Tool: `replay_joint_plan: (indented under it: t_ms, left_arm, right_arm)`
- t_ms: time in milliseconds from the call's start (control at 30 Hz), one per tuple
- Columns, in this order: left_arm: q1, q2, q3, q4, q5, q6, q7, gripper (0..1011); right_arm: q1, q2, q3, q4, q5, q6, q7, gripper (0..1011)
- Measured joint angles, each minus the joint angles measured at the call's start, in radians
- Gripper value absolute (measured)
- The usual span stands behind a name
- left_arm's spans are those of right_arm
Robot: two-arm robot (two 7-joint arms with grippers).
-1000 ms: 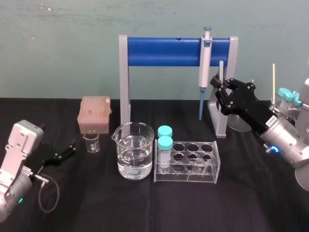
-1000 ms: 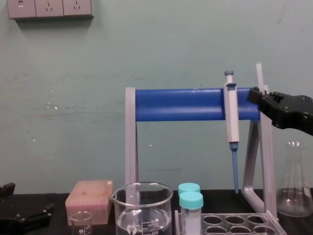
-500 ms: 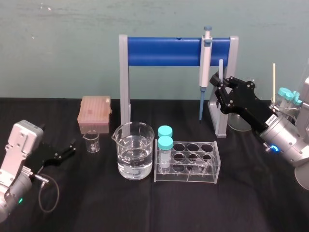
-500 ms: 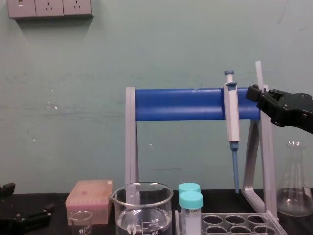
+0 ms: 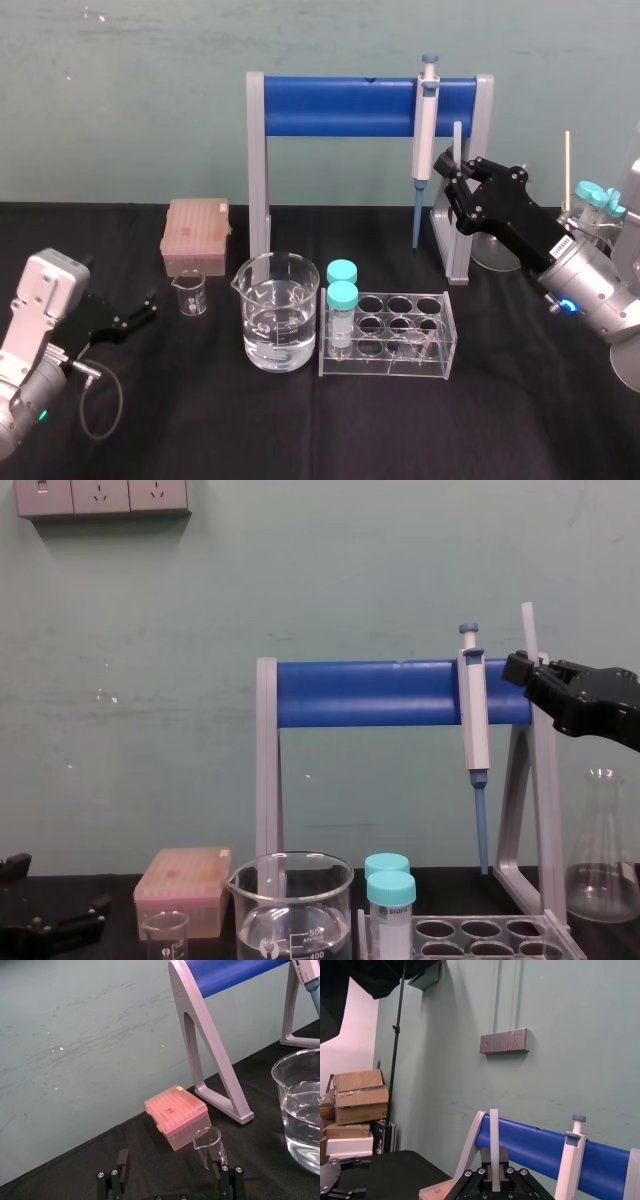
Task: Pick up the stirring rod with one hand, then place it down.
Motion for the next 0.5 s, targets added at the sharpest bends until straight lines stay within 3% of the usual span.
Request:
replay_joint_plan:
  t_ms: [500]
  left_arm:
    - [0.0,0.0,0.0,0.0,0.0,0.0,0.0,1000]
  right_arm:
    - [0.0,0.0,0.0,-0.001,-0.001,-0.001,-0.001,71]
